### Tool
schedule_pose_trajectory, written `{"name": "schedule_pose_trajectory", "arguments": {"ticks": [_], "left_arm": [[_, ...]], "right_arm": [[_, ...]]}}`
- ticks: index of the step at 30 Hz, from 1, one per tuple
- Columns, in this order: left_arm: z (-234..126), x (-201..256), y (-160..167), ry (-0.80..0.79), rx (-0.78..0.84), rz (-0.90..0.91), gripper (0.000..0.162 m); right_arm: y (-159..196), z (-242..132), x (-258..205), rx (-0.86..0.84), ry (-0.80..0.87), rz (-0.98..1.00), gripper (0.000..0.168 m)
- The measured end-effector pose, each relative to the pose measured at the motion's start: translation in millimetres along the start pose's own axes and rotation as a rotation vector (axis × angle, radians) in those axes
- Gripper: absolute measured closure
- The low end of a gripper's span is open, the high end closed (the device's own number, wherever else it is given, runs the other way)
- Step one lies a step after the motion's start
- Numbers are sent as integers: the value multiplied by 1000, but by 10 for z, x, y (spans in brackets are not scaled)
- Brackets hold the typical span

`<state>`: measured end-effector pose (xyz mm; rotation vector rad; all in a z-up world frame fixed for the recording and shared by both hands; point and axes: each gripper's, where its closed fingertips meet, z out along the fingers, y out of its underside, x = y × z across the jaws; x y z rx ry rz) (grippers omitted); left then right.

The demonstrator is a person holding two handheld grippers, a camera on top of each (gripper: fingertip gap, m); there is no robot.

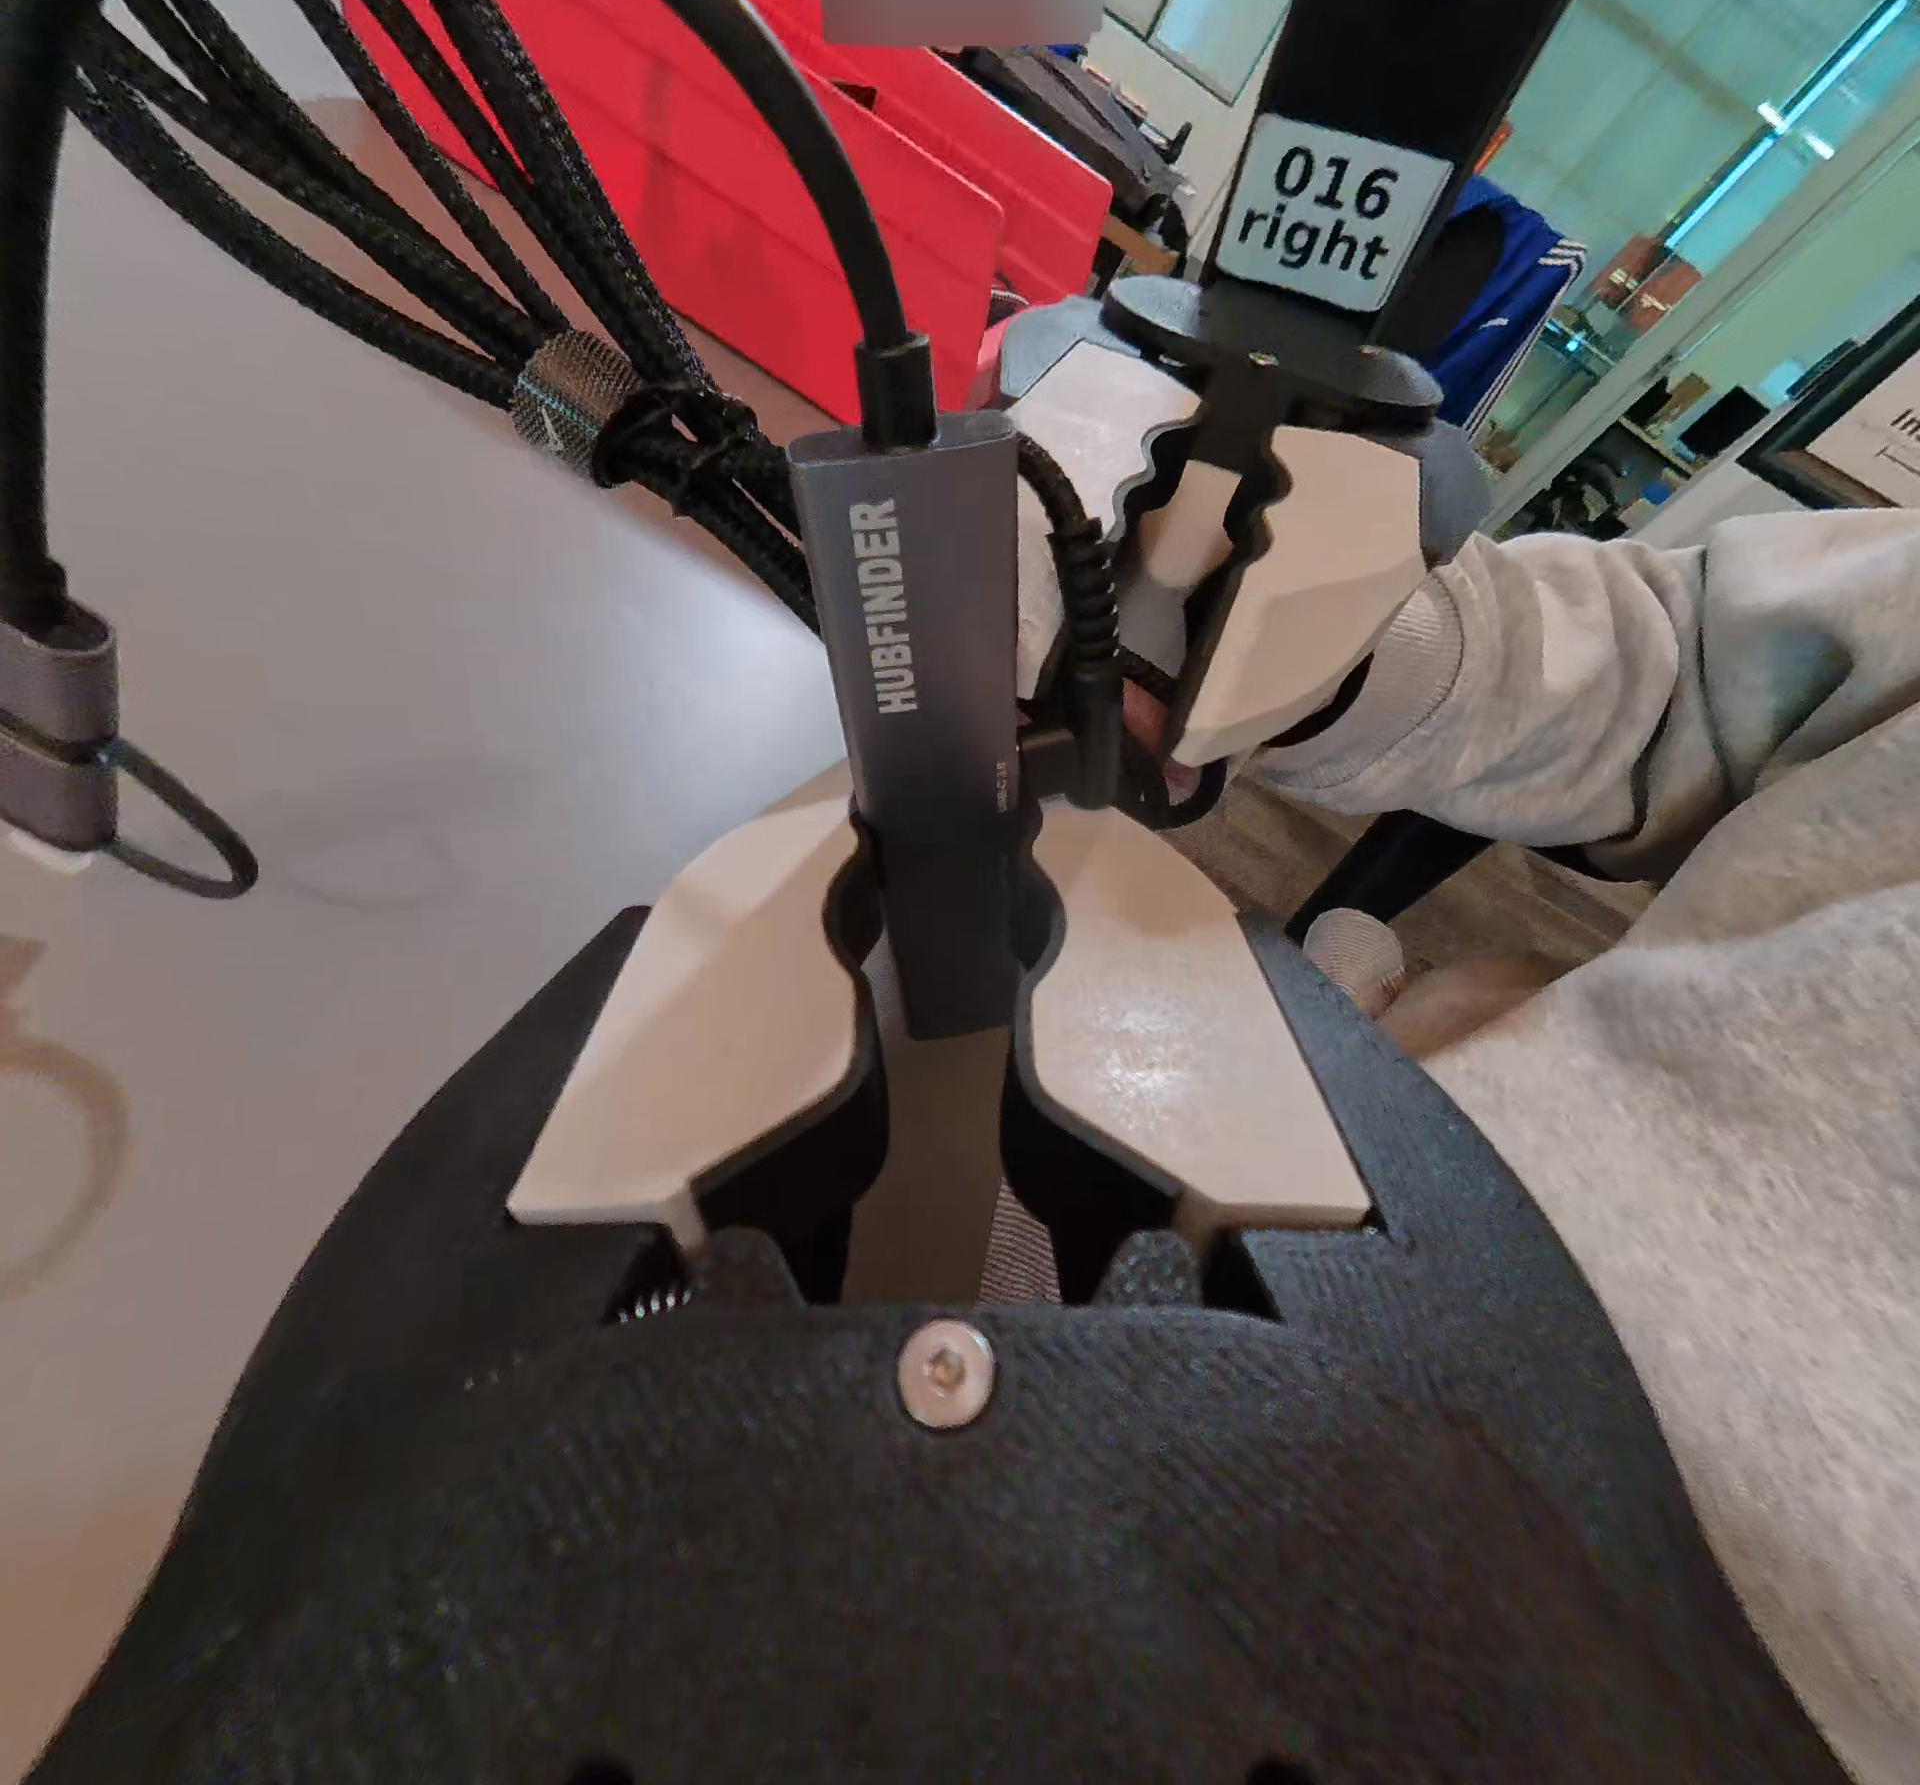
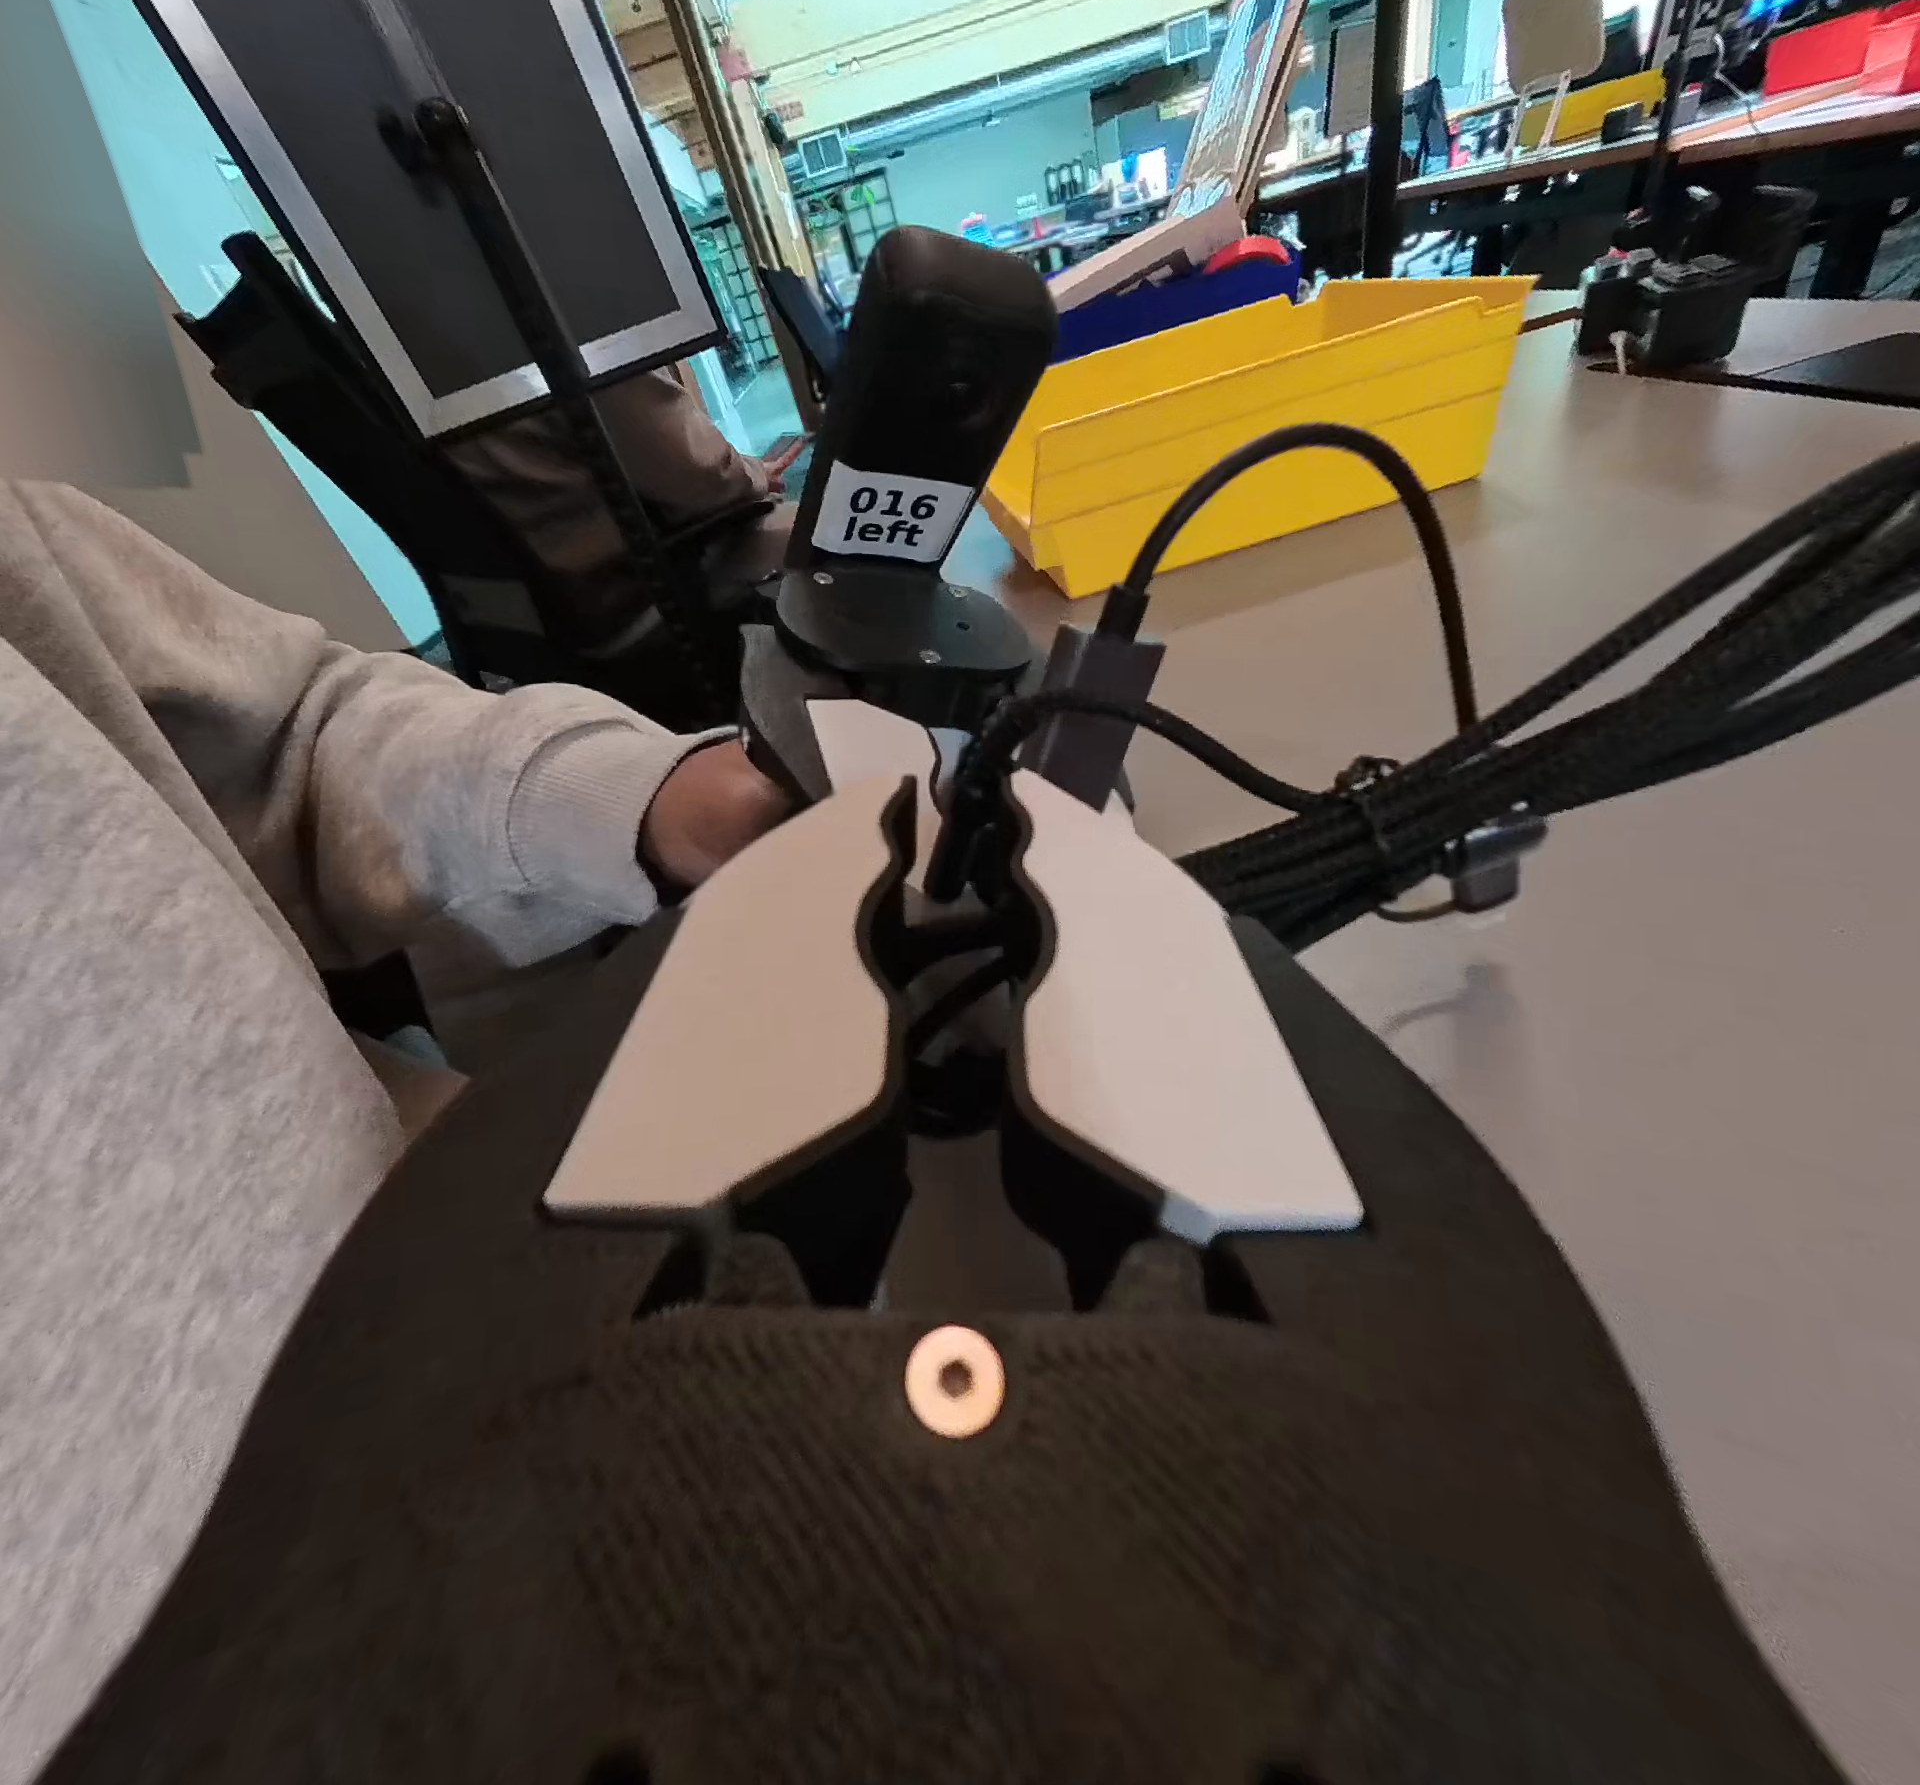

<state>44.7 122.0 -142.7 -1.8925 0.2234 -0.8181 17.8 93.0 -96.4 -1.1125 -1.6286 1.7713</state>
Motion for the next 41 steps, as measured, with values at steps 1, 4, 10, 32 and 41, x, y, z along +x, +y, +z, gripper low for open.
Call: {"name": "schedule_pose_trajectory", "arguments": {"ticks": [1, 4, 10, 32, 41], "left_arm": [[3, 6, -2, 4, 2, -5, 142], [23, -60, 62, -30, -34, -21, 143], [43, -40, 54, -15, -29, -63, 142], [142, 293, -142, 132, 39, -214, 141], [184, 504, -186, 217, 34, -198, 141]], "right_arm": [[-2, -2, 10, 3, -1, 15, 157], [73, -8, 89, -50, 45, 34, 159], [48, -27, 78, -63, 28, 132, 160], [-194, -251, -99, 7, -166, 130, 161], [-273, -392, -273, 42, -341, 225, 161]]}}
